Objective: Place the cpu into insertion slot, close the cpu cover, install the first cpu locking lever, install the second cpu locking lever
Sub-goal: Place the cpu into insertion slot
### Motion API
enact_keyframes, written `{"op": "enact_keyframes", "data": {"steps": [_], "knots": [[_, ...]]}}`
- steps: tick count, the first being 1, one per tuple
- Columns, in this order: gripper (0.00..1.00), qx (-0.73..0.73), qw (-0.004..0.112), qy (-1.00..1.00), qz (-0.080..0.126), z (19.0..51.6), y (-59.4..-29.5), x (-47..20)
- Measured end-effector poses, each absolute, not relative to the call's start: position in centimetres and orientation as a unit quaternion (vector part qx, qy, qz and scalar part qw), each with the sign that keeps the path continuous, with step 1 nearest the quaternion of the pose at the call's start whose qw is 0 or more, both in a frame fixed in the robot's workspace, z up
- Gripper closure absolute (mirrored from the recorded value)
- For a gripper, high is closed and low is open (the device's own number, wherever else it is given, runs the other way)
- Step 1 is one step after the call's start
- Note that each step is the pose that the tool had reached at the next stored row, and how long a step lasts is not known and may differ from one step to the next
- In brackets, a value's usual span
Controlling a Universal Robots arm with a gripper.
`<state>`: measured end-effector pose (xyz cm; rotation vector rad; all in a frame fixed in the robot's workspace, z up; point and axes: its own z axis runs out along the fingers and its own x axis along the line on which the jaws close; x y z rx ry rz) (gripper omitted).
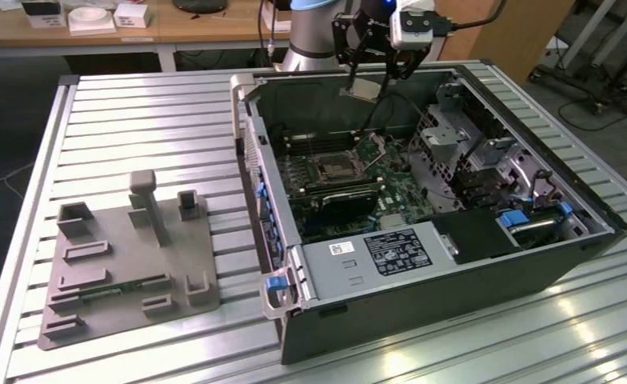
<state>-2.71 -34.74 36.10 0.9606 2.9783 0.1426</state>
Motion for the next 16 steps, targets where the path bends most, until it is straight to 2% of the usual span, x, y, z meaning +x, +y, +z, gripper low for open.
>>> {"op": "enact_keyframes", "data": {"steps": [16], "knots": [[0.46, 0.321, 0.005, 0.946, 0.045, 36.1, -34.75, -2.71]]}}
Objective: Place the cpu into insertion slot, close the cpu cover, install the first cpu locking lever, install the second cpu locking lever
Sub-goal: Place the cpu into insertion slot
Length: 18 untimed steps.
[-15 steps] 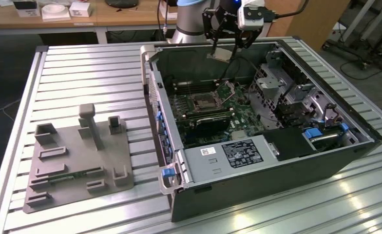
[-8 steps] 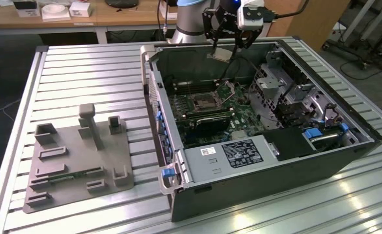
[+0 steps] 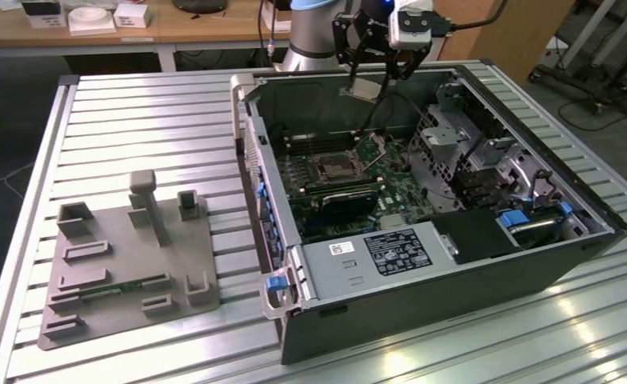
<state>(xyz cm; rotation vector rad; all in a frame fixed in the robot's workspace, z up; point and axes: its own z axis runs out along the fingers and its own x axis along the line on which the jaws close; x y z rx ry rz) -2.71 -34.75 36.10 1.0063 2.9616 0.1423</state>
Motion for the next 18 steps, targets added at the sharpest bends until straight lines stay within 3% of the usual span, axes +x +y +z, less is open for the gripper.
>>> {"op": "enact_keyframes", "data": {"steps": [18], "knots": [[0.46, 0.338, 0.006, 0.94, 0.045, 36.1, -34.74, -2.71]]}}
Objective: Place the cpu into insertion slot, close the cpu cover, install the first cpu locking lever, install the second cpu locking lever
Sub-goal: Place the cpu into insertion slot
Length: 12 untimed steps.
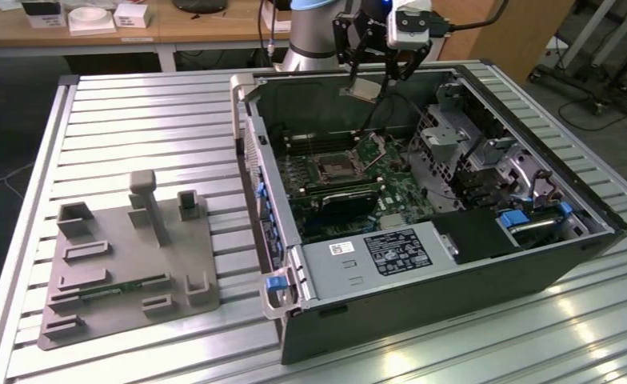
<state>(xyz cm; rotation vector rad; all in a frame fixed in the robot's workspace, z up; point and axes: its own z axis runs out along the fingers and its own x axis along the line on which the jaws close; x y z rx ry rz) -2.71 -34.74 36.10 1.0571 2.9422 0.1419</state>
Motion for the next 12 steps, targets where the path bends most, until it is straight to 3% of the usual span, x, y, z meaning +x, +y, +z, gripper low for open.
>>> {"op": "enact_keyframes", "data": {"steps": [12], "knots": [[0.46, 0.352, 0.007, 0.935, 0.045, 36.1, -34.74, -2.71]]}}
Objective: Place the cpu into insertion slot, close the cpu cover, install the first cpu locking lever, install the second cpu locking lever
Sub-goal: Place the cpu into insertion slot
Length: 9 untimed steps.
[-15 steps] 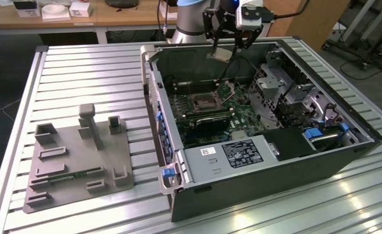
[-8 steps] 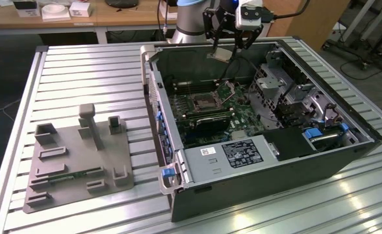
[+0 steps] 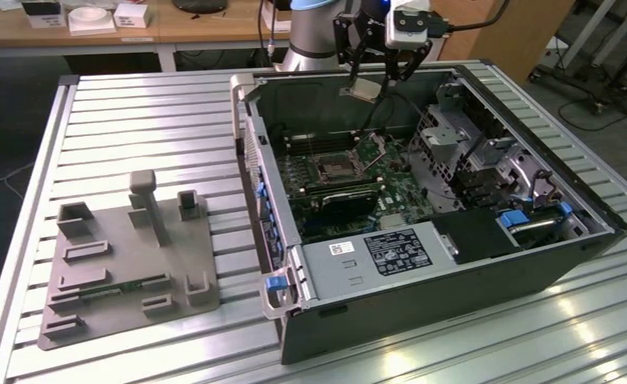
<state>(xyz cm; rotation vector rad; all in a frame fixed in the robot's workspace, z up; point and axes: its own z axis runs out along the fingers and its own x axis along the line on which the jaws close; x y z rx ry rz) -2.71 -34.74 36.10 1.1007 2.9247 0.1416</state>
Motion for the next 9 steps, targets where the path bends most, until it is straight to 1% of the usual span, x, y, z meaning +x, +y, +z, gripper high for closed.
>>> {"op": "enact_keyframes", "data": {"steps": [9], "knots": [[0.46, 0.356, 0.007, 0.933, 0.045, 36.09, -34.74, -2.71]]}}
